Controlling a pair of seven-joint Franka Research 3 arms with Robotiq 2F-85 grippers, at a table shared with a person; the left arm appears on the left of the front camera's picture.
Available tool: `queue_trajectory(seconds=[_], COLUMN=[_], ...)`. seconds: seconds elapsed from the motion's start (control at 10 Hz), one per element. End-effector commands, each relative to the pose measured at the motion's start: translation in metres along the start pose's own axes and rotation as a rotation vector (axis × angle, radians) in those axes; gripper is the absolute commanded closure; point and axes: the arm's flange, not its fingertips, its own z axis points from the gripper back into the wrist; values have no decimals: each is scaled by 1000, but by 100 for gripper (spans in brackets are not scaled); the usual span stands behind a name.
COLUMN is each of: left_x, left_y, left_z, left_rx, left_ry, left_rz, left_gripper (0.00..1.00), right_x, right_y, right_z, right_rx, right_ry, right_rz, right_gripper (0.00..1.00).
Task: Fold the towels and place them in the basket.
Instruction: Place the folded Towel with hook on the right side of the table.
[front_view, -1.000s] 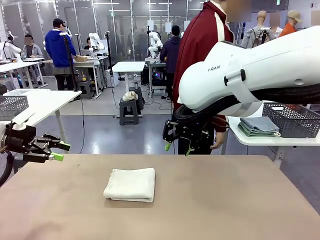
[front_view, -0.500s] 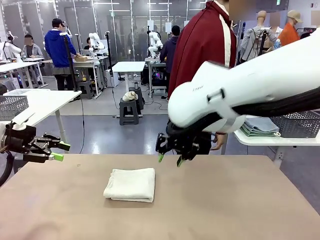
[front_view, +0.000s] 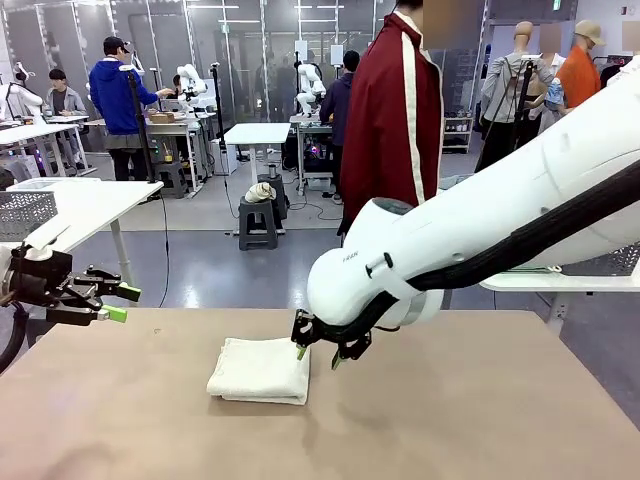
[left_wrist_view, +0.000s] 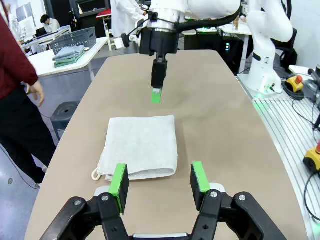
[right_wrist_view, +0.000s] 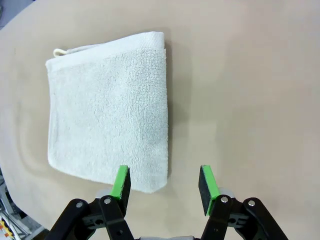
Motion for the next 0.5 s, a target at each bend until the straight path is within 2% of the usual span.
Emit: queue_trajectory(seconds=[0.0, 0.4], left_x=[1, 1], left_y=[-2, -2], left_z=[1, 1], left_rx=[1, 1], left_ry=[-2, -2], left_rz=[-1, -1], left_gripper=[36, 36], right_x=[6, 27], right_y=[19, 34], right_z=[-14, -35], right_rx=[-12, -81], right_ry=[-20, -22], right_rz=[-53, -53], right_gripper=[30, 30])
